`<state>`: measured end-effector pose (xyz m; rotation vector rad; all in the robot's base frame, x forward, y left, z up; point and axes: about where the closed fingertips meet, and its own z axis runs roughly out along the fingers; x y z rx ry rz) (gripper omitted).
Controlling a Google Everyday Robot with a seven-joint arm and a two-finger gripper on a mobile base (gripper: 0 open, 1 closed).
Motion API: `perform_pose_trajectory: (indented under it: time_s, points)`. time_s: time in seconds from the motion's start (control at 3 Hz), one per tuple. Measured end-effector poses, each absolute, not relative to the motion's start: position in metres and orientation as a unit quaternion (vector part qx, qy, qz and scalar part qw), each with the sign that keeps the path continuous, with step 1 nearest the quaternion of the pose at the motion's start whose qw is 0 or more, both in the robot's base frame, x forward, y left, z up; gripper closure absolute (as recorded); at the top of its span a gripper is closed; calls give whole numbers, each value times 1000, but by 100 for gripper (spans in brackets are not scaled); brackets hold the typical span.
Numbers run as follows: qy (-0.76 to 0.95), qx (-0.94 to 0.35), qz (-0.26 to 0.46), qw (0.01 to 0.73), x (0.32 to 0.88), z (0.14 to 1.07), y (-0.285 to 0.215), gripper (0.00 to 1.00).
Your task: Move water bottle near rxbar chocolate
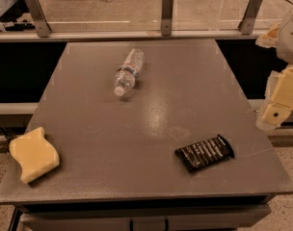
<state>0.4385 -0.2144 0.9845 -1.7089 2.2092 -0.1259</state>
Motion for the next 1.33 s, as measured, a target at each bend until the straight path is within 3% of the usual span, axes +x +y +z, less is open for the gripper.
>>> perform_pose_trajectory:
  time_s: [0.67,1.33]
  points:
    - [737,-649,-65,175,468,992,-205,0]
    - [552,-800,-102,211,554,1000,-131,0]
